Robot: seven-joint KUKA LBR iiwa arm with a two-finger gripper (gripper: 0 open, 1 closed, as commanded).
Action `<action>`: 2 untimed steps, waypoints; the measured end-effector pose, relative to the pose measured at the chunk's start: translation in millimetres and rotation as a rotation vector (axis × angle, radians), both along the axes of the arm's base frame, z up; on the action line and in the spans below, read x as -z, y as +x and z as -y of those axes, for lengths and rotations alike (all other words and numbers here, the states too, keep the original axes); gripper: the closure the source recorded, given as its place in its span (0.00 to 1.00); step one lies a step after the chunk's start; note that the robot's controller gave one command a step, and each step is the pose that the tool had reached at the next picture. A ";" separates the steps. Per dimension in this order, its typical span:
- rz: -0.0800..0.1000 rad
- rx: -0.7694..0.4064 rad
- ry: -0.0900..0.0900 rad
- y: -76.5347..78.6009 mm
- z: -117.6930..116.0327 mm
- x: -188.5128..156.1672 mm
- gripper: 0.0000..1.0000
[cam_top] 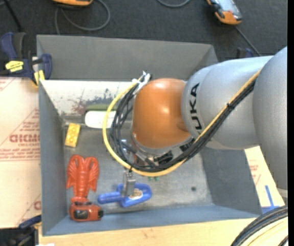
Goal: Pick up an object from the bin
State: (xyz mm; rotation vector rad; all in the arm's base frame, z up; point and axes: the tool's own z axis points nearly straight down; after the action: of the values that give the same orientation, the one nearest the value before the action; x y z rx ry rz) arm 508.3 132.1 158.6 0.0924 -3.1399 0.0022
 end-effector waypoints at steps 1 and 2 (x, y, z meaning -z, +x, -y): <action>0.003 0.193 0.003 -8.4 6.6 14.6 0.00; 0.003 0.004 0.002 -21.5 13.4 49.3 0.00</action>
Offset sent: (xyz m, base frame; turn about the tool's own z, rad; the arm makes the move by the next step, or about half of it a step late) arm -0.0323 -0.0187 -0.0747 -0.1105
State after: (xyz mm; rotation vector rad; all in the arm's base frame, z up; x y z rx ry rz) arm 486.8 118.7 109.3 0.0859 -3.1429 -0.0001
